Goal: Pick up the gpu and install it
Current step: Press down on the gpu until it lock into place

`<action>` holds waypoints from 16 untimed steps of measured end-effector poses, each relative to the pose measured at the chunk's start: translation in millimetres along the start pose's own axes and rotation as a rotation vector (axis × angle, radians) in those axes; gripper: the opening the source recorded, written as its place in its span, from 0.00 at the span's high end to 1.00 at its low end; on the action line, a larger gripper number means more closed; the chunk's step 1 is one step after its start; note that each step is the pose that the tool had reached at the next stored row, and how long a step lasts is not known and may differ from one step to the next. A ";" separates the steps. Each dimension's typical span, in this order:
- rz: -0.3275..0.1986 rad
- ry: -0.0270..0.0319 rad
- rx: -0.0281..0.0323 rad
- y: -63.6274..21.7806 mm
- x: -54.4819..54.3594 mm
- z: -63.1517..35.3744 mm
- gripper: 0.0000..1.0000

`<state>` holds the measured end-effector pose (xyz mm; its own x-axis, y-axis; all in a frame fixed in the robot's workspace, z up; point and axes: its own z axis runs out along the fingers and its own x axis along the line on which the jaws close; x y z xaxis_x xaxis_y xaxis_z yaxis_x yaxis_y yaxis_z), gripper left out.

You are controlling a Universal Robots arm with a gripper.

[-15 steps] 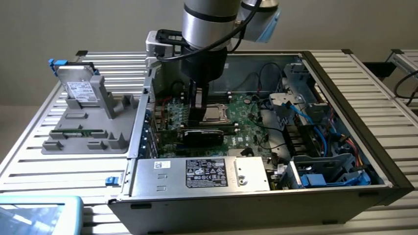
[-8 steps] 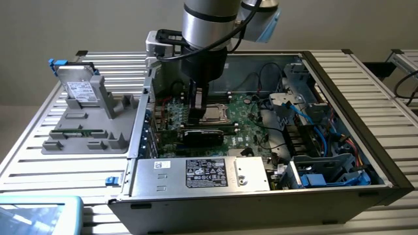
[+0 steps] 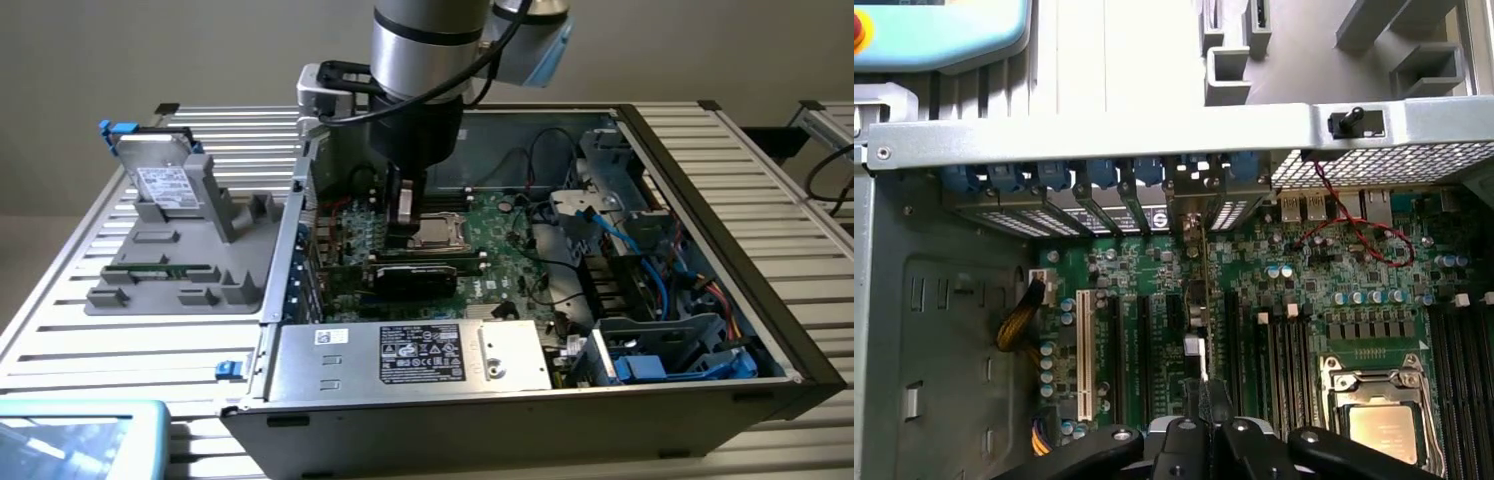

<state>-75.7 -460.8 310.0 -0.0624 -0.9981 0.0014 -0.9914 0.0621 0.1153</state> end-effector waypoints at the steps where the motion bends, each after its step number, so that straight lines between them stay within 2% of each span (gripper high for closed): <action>1: 0.000 -0.0008 0.0138 1.4 0.0 0.4 0.88; 3: 0.000 -0.0022 0.0365 5.1 0.0 1.6 0.88; 4: 0.000 -0.0025 0.0438 7.7 0.0 2.5 0.88; 5: 0.000 -0.0027 0.0491 10.9 0.0 3.9 0.88; 10: 0.000 -0.0018 0.0658 27.1 0.2 10.6 0.88; 12: 0.000 -0.0004 0.0742 30.9 -0.2 12.8 0.88; 16: 0.001 0.0115 0.0991 31.9 -2.2 15.0 0.88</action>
<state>-108.9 -456.5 298.8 -0.0625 -0.9980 0.0129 -0.9979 0.0627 0.0165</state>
